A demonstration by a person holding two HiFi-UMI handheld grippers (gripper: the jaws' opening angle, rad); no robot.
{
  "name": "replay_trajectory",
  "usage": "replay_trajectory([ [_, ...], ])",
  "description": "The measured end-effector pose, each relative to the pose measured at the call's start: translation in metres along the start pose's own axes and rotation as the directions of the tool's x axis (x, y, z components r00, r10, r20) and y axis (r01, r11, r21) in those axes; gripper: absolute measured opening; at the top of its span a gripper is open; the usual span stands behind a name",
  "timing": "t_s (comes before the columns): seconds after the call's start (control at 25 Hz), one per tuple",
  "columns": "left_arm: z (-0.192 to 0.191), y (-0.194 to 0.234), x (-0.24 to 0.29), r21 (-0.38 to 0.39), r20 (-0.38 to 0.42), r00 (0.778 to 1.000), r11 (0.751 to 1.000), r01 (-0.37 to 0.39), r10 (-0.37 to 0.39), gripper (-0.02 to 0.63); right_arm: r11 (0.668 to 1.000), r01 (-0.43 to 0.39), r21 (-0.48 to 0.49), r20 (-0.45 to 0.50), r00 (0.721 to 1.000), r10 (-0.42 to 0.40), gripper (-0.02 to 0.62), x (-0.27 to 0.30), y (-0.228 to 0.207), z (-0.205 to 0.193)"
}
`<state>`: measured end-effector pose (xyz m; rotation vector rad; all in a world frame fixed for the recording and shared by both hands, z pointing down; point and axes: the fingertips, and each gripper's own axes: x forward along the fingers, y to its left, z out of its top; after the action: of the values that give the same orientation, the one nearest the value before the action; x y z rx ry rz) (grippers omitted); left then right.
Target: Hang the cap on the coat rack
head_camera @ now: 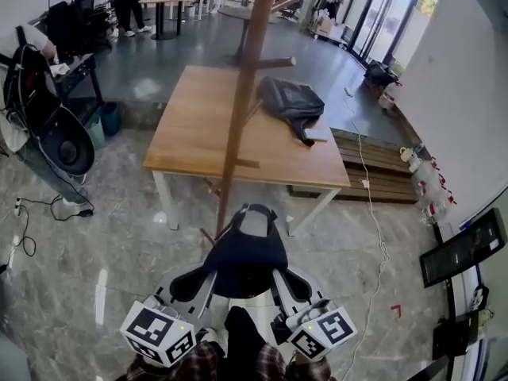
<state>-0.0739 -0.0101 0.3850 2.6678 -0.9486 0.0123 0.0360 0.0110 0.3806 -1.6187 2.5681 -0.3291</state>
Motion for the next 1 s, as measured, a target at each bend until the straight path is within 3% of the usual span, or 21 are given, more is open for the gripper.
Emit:
replay_trajectory([
  [0.4,0.059,0.024,0.049,0.001,0.088,0.996,0.999,-0.032,0.032,0.021,0.991,-0.136,-0.007,0.067,0.988,0.136,0.018,0.055,-0.039,0.057],
  [0.72,0.128,0.022,0.087,0.037,0.201,0.978,0.997,-0.070,0.061,0.021,0.959,-0.273,-0.077,0.119,0.953,0.280,0.017,0.087,-0.069,0.133],
  [1.0,0.176,0.016,0.102,0.087,0.276,0.960,0.994,-0.071,0.044,0.021,0.945,-0.304,-0.121,0.177,0.930,0.322,0.018,0.098,-0.077,0.183],
])
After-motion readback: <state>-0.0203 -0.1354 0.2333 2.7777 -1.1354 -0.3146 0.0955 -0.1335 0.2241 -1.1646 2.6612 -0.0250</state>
